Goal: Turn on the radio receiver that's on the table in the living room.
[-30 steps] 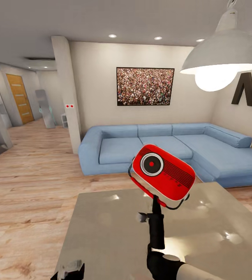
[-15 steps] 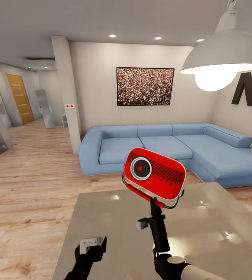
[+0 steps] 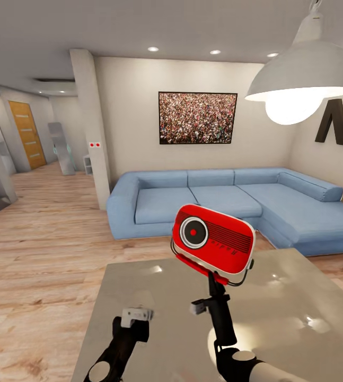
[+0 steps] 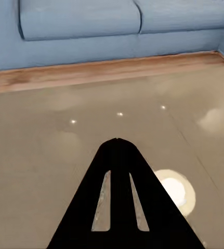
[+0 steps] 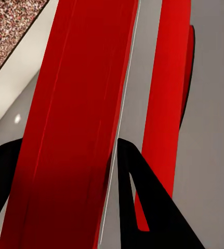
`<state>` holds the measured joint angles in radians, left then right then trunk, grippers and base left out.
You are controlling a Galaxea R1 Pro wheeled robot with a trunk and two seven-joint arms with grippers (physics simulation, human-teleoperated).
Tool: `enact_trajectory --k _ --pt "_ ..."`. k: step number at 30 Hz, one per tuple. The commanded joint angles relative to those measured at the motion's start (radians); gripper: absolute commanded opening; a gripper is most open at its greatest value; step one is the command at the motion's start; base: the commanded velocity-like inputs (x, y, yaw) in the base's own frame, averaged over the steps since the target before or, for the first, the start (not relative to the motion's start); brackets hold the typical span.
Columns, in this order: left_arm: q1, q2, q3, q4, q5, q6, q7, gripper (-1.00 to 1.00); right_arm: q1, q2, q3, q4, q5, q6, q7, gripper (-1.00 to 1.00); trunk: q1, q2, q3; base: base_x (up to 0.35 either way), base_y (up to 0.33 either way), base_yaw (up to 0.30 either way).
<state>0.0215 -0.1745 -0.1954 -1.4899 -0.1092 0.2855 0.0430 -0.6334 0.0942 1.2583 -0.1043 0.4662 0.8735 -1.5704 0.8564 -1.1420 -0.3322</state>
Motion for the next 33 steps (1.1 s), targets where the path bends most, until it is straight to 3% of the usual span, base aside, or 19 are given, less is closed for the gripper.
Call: enact_trajectory --k 1,4,8,11,13,16,19,24,26,31,33 --pt "0.0 0.0 -0.004 -0.012 -0.014 0.004 -0.001 -1.0 0.0 0.0 0.003 0.004 0.004 -0.001 0.0 -1.0 0.0 0.0 0.0 0.0 0.0 0.0" --pt "-0.001 0.0 -0.028 -0.042 -0.031 0.014 -0.003 -1.0 0.0 0.0 0.003 0.01 0.003 -0.001 0.0 -1.0 0.0 0.0 0.0 0.0 0.0 0.0" --pt "-0.031 0.0 -0.05 -0.059 -0.038 0.112 0.0 -1.0 0.0 -0.001 0.003 0.013 0.003 -0.001 0.0 -1.0 0.0 0.0 0.0 0.0 0.0 0.0" --pt "-0.064 0.0 -0.059 -0.061 -0.038 0.147 -0.003 -1.0 0.0 -0.001 0.003 0.015 0.003 -0.001 0.0 -1.0 0.0 0.0 0.0 0.0 0.0 0.0" --pt "-0.086 0.0 -0.081 -0.062 -0.038 0.158 -0.004 -1.0 0.0 -0.001 0.003 0.023 0.003 -0.001 0.0 -1.0 0.0 0.0 0.0 0.0 0.0 0.0" --pt "-0.137 0.0 -0.147 -0.061 -0.038 0.169 -0.002 -1.0 0.0 -0.001 0.004 0.048 0.004 -0.001 0.0 -1.0 0.0 0.0 0.0 0.0 0.0 0.0" --pt "-0.171 0.0 -0.173 -0.062 -0.038 0.171 0.0 -1.0 0.0 -0.001 0.004 0.057 0.005 0.0 0.0 -1.0 0.0 0.0 0.0 0.0 0.0 0.0" --pt "-0.234 0.0 -0.185 -0.062 -0.034 0.17 -0.001 -1.0 0.0 0.0 0.023 0.103 0.013 0.0 0.0 -1.0 0.0 0.0 0.0 0.0 0.0 0.0" --pt "-0.296 0.0 -0.187 -0.062 -0.03 0.171 -0.001 -1.0 0.0 0.0 0.04 0.12 0.017 0.0 0.0 -1.0 0.0 0.0 0.0 0.0 0.0 0.0" --pt "-0.358 0.0 -0.188 -0.063 -0.025 0.173 -0.002 -1.0 0.0 0.0 0.046 0.128 0.021 -0.001 0.0 -1.0 0.0 0.0 0.0 0.0 0.0 0.0" --pt "-0.379 0.0 -0.188 -0.063 0.005 0.174 -0.001 -1.0 0.0 -0.001 0.048 0.128 0.029 0.0 0.0 -1.0 0.0 0.0 0.0 0.0 0.0 0.0"
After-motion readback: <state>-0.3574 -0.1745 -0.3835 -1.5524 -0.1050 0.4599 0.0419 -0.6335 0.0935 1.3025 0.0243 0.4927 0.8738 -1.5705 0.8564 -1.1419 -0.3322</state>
